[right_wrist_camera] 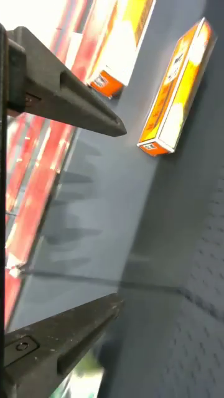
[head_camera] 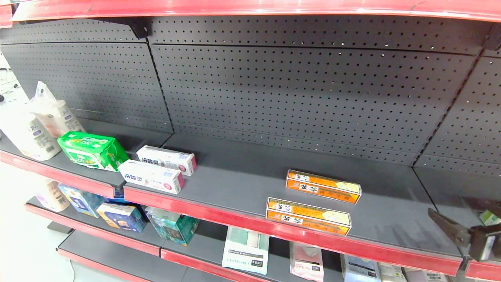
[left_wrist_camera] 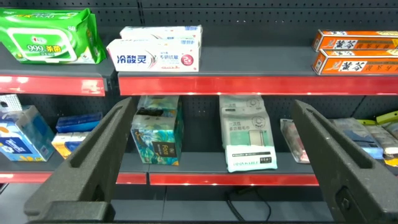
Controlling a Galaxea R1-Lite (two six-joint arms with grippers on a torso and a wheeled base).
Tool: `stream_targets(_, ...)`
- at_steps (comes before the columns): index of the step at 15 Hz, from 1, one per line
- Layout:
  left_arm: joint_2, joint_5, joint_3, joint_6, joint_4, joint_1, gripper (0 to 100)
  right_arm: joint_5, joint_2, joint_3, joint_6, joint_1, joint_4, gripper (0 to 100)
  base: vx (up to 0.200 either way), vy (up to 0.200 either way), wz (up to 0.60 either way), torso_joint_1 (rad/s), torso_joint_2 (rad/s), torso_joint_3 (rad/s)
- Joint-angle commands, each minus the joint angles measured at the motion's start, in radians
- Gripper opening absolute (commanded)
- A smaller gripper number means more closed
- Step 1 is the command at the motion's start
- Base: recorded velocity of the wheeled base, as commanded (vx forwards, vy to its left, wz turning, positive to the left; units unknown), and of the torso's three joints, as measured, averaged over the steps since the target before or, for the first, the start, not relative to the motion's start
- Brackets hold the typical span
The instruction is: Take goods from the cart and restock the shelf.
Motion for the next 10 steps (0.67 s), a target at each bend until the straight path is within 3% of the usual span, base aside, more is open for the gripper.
stream_targets(1, 0.0, -0.001, 0.0, 0.0, 0.0, 0.0, 100, -0.002, -0.41, 0.087, 0.031, -0.021, 0.12, 100, 0.0, 0.0, 0.0, 0.0, 0.0, 0.0)
stream_targets(7, 0.0, -0.001, 0.0, 0.0, 0.0, 0.0, 100, -0.029, -0.947, 0.067, 0.051, -0.027, 0.637, 100, 0.0, 0.0, 0.0, 0.0, 0.0, 0.0)
stream_targets(10, 0.0, 0.001, 0.0, 0.0, 0.0, 0.0, 100, -0.055, -0.945, 0.094, 0.097, -0.027, 0.629, 100, 0.0, 0.0, 0.0, 0.0, 0.0, 0.0)
